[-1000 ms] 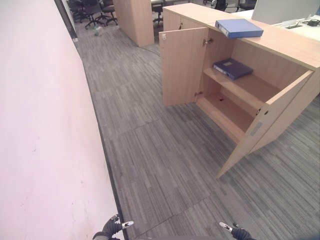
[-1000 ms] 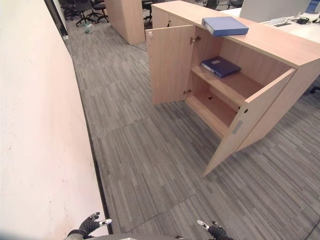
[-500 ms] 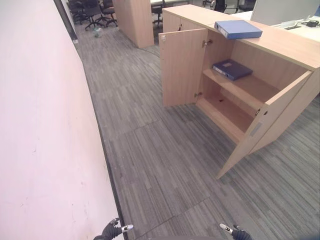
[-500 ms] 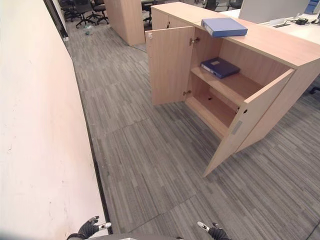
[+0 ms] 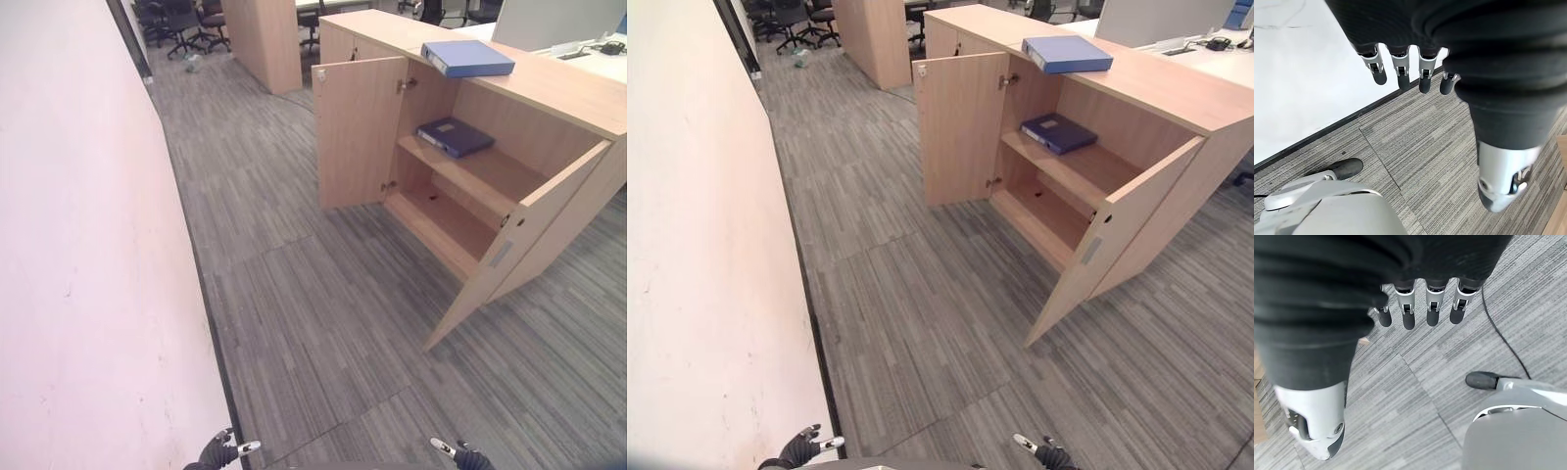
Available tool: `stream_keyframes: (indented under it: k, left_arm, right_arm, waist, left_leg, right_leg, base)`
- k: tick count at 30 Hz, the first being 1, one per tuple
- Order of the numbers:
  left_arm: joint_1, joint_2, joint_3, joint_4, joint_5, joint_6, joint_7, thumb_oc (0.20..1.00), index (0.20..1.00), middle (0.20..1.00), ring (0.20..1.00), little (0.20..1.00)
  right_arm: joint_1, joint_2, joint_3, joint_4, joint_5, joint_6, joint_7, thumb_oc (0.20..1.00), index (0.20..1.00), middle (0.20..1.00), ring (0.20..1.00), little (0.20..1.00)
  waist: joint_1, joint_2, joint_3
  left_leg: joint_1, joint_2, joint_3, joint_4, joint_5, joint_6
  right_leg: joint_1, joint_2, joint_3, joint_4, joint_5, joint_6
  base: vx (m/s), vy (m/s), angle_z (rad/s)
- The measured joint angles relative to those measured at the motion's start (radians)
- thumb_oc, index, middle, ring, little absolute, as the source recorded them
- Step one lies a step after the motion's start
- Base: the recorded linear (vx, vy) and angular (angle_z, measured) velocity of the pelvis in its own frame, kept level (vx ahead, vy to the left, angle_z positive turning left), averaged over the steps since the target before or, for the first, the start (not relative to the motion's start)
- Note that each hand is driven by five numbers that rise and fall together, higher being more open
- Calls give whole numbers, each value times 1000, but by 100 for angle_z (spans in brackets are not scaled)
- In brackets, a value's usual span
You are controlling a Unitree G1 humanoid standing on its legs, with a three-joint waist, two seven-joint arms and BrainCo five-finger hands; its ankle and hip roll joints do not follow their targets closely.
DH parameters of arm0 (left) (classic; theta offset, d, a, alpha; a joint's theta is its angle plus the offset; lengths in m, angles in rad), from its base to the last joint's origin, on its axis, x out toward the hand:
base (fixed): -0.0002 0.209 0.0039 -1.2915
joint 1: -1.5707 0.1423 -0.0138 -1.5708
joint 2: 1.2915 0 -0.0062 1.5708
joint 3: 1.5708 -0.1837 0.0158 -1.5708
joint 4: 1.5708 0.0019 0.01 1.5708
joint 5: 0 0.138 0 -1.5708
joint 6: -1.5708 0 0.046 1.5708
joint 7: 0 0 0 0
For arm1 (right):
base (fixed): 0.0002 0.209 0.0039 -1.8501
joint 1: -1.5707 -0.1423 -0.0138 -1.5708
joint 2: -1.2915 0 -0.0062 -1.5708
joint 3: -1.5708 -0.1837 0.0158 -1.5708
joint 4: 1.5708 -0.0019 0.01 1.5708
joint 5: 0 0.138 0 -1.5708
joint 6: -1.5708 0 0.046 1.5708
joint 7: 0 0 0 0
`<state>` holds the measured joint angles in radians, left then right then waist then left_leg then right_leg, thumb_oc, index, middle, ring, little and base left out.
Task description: Put the empty folder in the office cabinet
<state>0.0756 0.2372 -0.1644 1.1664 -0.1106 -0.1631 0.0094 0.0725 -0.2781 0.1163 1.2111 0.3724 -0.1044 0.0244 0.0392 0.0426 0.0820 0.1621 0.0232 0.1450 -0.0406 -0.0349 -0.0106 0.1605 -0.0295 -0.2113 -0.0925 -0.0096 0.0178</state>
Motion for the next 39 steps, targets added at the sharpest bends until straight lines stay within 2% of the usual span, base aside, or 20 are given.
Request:
stream_keyframes:
  k: [19,22,24,26,27,28,29,30,31,32,34,36,37,39]
  left_arm:
    - [0,1,0,0,-1,1,0,1000,1000,1000,1000,1000]
    - [-8,5,1,5,-4,0,1,1000,1000,1000,1000,1000]
    - [-17,4,6,8,-23,0,0,1000,1000,1000,1000,1000]
    - [-53,8,9,10,-39,-1,1,1000,1000,1000,1000,1000]
    - [-66,8,10,14,-39,-1,0,1000,1000,1000,1000,1000]
    - [-68,8,12,21,-39,0,0,1000,1000,1000,1000,1000]
    - [-60,8,13,36,-40,2,0,1000,1000,1000,1000,1000]
    - [-61,8,27,48,-43,2,1,1000,1000,1000,1000,1000]
    - [-63,8,39,49,-44,2,1,1000,1000,1000,1000,1000]
    - [-70,7,40,50,-44,2,1,1000,1000,1000,1000,1000]
    - [-84,1,37,51,-44,2,1,1000,1000,1000,1000,1000]
    - [-94,-2,24,51,-44,2,0,1000,1000,1000,1000,1000]
    - [-93,-3,21,51,-45,2,1,1000,1000,1000,1000,1000]
    - [-105,0,26,62,-63,3,2,1000,1000,1000,1000,1000]
  right_arm:
    - [4,0,0,11,0,2,3,1000,1000,1000,1000,1000]
    - [-4,1,0,18,0,2,8,1000,1000,1000,1000,1000]
    - [-21,-2,-1,16,1,0,8,1000,1000,1000,1000,1000]
    - [-44,0,-8,17,2,0,10,1000,1000,1000,1000,1000]
    - [-54,-2,-9,16,2,0,9,1000,1000,1000,1000,1000]
    - [-56,-2,-9,15,3,-1,9,1000,1000,1000,1000,1000]
    - [-54,0,-9,16,4,-1,9,1000,1000,1000,1000,1000]
    - [-47,0,-9,18,7,0,9,1000,1000,1000,1000,1000]
    - [-40,-2,-9,20,14,2,8,1000,1000,1000,1000,1000]
    - [-43,-2,-9,28,25,2,7,1000,1000,1000,1000,1000]
    - [-59,-5,-10,56,39,5,6,1000,1000,1000,1000,1000]
    - [-64,-7,-10,59,40,7,5,1000,1000,1000,1000,1000]
    - [-73,-8,-10,60,40,6,5,1000,1000,1000,1000,1000]
    - [-115,-11,-11,78,40,5,-2,1000,1000,1000,1000,1000]
  waist:
    - [-1,-3,2]
    - [1,-8,18]
    - [-1,-13,38]
    - [9,-44,87]
    - [18,-56,111]
    - [20,-63,117]
    - [18,-69,119]
    - [10,-61,119]
    - [8,-54,122]
    - [9,-55,121]
    - [19,-50,127]
    - [31,-37,136]
    - [42,-30,138]
    - [86,-11,153]
  left_leg:
    - [-9,8,-18,-24,20,-13]
    - [-23,16,-18,6,17,-21]
    - [-66,21,-29,64,18,-30]
    - [-184,22,-45,275,9,-74]
    - [-234,26,-50,381,25,-103]
    - [-271,45,-50,442,11,-105]
    - [-284,84,-51,478,12,-106]
    - [-298,133,-57,511,13,-108]
    - [-309,164,-72,496,17,-114]
    - [-319,179,-81,422,30,-129]
    - [-324,177,-104,188,66,-156]
    - [-324,178,-125,6,113,-173]
    - [-331,180,-128,-44,132,-187]
    - [-384,194,-129,-61,149,-196]
  right_leg:
    - [-4,12,-5,-1,-3,-6]
    - [-12,17,2,-1,-6,-7]
    - [-21,22,1,4,2,-15]
    - [-30,11,-4,6,-2,-40]
    - [-29,4,0,7,2,-50]
    - [-20,1,-4,3,10,-72]
    - [-14,13,-8,1,5,-81]
    - [-3,26,-16,0,-1,-88]
    - [2,34,-18,2,-9,-88]
    - [-6,33,-18,1,-9,-88]
    - [-22,29,-11,1,-8,-86]
    - [-17,40,-6,1,-7,-84]
    - [-14,46,0,0,-8,-85]
    - [-7,60,49,16,-24,-88]
  base:
    - [2,-52,2]
    - [-31,-104,-1]
    - [-53,-168,5]
    - [-9,-143,13]
    - [68,-45,-1]
    - [108,-47,-13]
    - [123,-13,3]
    - [160,-5,20]
    - [200,2,23]
    - [250,25,18]
    - [256,47,16]
    - [260,49,11]
    - [295,73,-19]
    - [381,128,-58]
